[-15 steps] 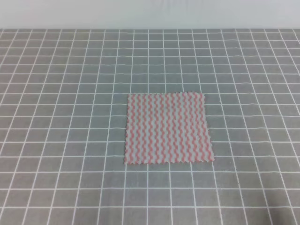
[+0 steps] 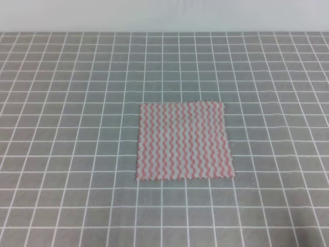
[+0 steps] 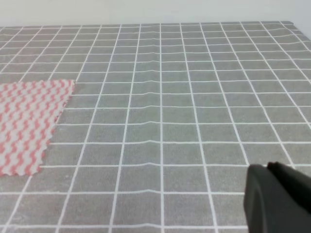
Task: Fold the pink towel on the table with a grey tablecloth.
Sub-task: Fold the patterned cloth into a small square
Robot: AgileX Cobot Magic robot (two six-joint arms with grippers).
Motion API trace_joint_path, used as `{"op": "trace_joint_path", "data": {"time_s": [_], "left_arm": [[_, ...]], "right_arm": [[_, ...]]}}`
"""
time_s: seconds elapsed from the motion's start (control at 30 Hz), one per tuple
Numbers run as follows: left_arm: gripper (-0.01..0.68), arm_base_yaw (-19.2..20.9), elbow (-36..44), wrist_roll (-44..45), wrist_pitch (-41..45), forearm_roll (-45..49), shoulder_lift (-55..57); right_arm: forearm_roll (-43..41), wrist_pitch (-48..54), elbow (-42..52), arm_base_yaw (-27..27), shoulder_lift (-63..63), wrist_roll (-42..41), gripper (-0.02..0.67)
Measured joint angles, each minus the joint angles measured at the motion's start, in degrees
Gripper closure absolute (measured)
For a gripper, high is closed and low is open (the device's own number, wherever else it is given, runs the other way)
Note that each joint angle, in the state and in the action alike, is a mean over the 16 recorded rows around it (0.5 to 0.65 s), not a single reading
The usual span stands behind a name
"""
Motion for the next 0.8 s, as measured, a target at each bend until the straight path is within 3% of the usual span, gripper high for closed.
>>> {"op": "trace_joint_path", "data": {"time_s": [0.13,0.27,0.67,0.8], "left_arm": [[0.672,0.0,-0.08,0.0,0.0,-0.01,0.1],[0.672,0.0,0.0,0.0,0.0,0.0,0.0],[0.672,-0.01,-0.31,-0.01,0.16,0.36,0.4],[0.672,0.0,-0.23,-0.01,0.11,0.74,0.3]], "right_arm": [[0.35,0.17,-0.17,0.06,-0.05,0.0,0.651],[6.67,-0.56,0.0,0.14,0.0,0.0,0.651],[51.77,-5.51,0.27,0.22,0.06,-0.57,0.651],[61.36,-7.73,0.02,0.19,0.01,-1.71,0.651]]}}
